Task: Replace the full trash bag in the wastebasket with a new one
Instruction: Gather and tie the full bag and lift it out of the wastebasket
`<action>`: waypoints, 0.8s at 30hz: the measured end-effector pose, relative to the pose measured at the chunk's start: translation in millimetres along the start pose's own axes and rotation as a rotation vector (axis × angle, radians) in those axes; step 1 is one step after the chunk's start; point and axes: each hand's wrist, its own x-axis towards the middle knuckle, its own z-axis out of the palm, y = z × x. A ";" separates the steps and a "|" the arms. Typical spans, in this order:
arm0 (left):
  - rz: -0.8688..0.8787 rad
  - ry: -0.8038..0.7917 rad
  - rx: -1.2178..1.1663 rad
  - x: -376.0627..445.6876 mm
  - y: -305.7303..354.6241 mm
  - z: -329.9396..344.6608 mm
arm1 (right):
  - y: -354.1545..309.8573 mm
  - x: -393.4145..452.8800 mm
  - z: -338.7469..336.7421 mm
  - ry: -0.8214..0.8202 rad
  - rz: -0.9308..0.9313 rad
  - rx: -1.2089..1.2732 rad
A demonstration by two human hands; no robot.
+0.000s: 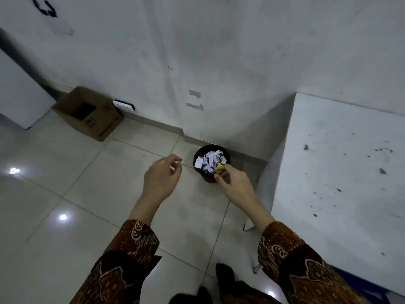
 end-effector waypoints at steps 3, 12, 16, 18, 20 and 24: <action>0.012 -0.033 -0.019 44.3 -17.7 5.0 | -0.5 33.3 8.3 0.024 0.069 0.005; 0.239 -0.267 -0.051 258.2 -102.6 104.2 | 66.0 193.0 88.5 0.245 0.372 0.032; 0.278 -0.294 -0.041 325.9 -151.4 191.7 | 135.5 261.7 137.0 0.290 0.425 0.020; 0.276 -0.292 -0.050 350.2 -176.9 244.3 | 179.9 292.0 164.5 0.301 0.401 -0.001; 0.280 -0.297 -0.060 368.3 -203.9 300.6 | 229.9 317.5 192.4 0.315 0.351 0.002; 0.295 -0.283 -0.107 391.7 -256.2 399.1 | 322.6 355.2 239.6 0.361 0.247 -0.034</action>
